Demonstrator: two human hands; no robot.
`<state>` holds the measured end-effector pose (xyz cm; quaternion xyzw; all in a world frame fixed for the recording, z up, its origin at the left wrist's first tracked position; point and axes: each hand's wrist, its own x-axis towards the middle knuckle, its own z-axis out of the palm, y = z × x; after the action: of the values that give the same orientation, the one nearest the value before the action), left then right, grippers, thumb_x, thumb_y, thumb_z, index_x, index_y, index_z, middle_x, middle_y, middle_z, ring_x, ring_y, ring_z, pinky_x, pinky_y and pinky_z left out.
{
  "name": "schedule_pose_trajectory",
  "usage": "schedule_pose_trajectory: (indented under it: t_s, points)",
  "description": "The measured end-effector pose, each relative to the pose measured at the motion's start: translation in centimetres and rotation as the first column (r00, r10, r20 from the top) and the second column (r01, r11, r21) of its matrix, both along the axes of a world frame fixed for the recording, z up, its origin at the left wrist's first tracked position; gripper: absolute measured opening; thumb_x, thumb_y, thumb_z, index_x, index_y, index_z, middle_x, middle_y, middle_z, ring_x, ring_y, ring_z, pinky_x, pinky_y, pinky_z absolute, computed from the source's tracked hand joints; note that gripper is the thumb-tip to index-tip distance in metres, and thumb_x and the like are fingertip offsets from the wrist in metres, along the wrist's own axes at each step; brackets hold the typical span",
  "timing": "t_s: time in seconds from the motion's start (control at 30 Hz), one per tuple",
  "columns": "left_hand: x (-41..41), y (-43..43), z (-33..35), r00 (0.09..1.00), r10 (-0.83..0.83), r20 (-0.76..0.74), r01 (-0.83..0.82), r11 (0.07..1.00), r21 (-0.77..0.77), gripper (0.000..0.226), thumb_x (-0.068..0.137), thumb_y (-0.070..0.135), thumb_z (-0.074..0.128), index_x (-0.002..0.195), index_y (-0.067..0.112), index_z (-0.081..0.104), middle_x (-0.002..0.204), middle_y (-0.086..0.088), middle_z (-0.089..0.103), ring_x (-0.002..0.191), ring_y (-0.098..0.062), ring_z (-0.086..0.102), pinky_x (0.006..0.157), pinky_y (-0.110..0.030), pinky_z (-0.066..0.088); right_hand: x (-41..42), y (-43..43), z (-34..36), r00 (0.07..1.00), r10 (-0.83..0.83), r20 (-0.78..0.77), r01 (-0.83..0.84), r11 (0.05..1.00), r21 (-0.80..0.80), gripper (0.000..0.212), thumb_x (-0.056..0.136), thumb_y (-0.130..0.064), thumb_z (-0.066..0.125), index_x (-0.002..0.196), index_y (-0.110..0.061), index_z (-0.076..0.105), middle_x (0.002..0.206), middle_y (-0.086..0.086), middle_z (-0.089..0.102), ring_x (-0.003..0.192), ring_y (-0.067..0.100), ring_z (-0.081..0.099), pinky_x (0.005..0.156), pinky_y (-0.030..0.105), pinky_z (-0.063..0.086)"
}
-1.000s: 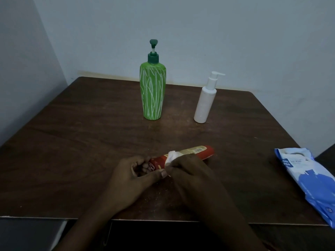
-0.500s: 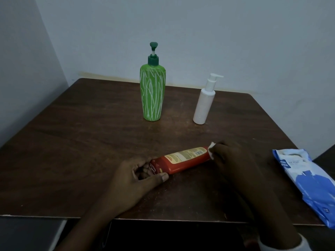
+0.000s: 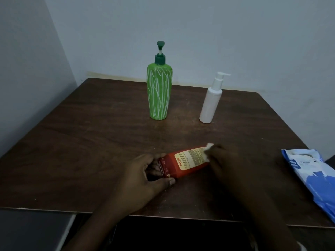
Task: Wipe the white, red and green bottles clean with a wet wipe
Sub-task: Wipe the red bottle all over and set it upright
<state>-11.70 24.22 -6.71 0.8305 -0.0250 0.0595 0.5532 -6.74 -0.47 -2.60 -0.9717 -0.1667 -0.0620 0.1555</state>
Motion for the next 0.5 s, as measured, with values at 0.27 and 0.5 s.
schedule_pose_trajectory:
  t_s: [0.27,0.5]
  points:
    - [0.2,-0.2,-0.2,0.999,-0.008,0.033,0.009,1.0,-0.014,0.066,0.063,0.012,0.097,0.122,0.028,0.07,0.112,0.009,0.069,0.101,-0.007,0.071,0.083,-0.023,0.061,-3.0,4.3,-0.9,0.988,0.144,0.061,-0.142,0.989,-0.032,0.051,0.086,-0.019,0.066,0.135,-0.022,0.052,0.137,0.001,0.055,0.125,0.014,0.051,0.107,0.027,0.034]
    - [0.5,0.0,-0.6,0.998,-0.005,0.065,0.006,1.0,-0.002,0.067,0.063,0.011,0.097,0.119,0.032,0.069,0.113,0.017,0.068,0.103,-0.007,0.069,0.083,-0.023,0.061,-0.6,1.6,-0.2,0.997,-0.074,-0.007,0.074,0.997,-0.033,0.033,0.097,-0.027,0.051,0.13,-0.027,0.049,0.124,-0.003,0.059,0.106,0.007,0.056,0.094,0.027,0.049]
